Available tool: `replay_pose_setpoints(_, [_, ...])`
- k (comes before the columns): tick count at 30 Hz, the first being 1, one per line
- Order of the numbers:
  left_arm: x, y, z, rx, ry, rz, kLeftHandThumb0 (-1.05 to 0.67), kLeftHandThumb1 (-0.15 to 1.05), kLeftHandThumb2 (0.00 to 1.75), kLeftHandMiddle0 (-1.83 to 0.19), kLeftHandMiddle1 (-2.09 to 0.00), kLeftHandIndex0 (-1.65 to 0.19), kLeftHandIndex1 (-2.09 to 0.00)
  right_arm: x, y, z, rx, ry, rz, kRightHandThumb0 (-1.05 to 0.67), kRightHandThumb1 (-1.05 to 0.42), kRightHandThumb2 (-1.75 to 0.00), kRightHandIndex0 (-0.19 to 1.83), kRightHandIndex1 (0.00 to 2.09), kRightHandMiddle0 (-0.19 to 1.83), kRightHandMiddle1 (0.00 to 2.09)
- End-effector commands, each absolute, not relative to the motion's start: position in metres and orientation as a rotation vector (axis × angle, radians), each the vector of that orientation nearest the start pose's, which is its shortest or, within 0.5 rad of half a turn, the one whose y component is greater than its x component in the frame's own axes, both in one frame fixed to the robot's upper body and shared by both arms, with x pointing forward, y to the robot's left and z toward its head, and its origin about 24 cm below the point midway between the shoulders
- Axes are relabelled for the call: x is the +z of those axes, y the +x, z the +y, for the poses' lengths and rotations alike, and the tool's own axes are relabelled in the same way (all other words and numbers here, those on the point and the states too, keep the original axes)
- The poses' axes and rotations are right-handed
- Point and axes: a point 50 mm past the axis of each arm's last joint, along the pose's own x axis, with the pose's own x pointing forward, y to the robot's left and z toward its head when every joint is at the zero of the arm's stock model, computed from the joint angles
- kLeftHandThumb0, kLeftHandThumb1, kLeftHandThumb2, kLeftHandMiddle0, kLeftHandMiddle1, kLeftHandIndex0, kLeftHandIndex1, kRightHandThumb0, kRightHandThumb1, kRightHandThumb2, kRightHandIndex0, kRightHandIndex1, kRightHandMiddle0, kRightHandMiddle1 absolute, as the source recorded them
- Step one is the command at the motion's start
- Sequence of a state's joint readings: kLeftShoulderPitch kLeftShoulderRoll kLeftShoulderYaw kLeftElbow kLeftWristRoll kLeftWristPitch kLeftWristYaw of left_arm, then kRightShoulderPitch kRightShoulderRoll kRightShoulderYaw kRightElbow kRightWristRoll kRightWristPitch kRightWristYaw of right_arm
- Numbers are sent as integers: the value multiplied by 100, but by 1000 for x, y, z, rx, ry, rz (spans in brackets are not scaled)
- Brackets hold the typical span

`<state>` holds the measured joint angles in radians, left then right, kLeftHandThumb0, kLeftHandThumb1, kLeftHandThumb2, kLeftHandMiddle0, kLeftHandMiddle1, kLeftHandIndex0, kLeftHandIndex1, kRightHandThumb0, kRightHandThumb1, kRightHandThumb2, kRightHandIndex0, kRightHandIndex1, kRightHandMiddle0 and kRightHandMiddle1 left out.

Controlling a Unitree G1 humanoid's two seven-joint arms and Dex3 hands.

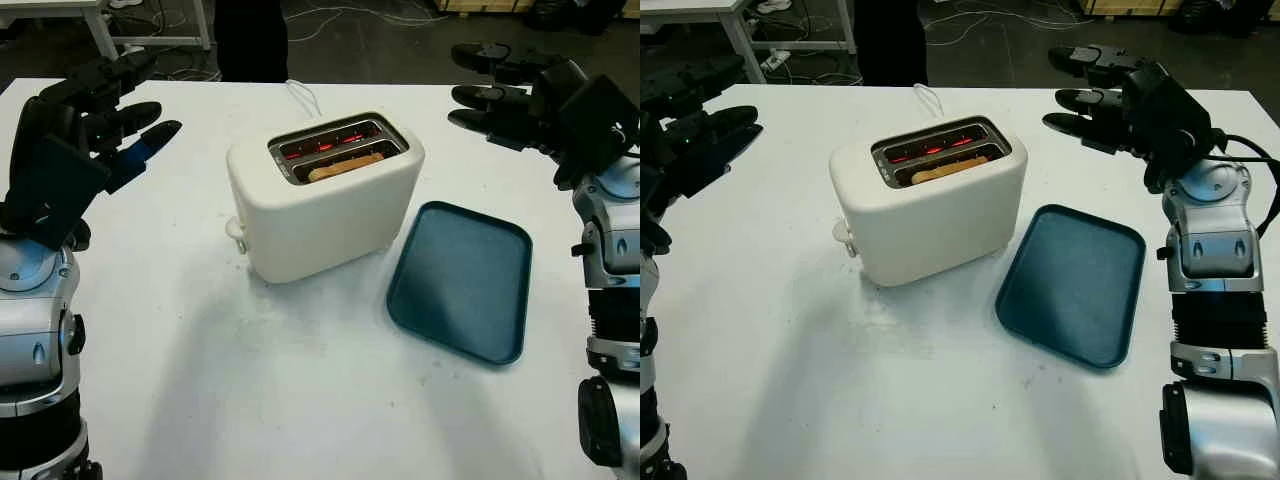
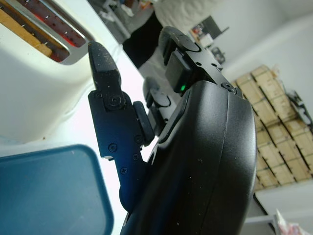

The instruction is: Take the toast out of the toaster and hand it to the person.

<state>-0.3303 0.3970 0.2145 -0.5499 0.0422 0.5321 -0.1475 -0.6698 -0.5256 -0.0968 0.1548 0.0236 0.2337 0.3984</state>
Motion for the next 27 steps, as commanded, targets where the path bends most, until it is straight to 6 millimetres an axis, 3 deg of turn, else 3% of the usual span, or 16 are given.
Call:
replay_pose_setpoints(1, [226, 263, 212, 86, 424, -359, -69, 92, 10, -64, -22, -62, -2, 220, 347, -217, 243, -492, -232, -49, -82, -1, 66, 7, 62, 4])
replay_pose_setpoints(6, [223, 262, 206, 71, 389, -332, -70, 92, 9, -63, -28, -63, -2, 214, 346, -215, 265, -508, -187, -55, -83, -1, 65, 6, 60, 3])
replay_pose_setpoints(10, [222, 260, 199, 59, 383, -319, -70, 92, 10, -44, -63, -63, -3, 208, 345, -210, 284, -464, -164, -47, -83, 0, 64, 5, 59, 2])
replay_pose_setpoints(12, [221, 259, 197, 60, 385, -323, -70, 92, 11, -39, -72, -62, -3, 206, 344, -208, 289, -446, -158, -46, -84, -1, 63, 5, 58, 1])
replay_pose_setpoints(27, [213, 255, 190, 95, 266, -342, -76, 92, 12, -13, -95, -52, 0, 190, 328, -191, 194, -345, -166, -59, -89, -1, 51, 0, 47, 0])
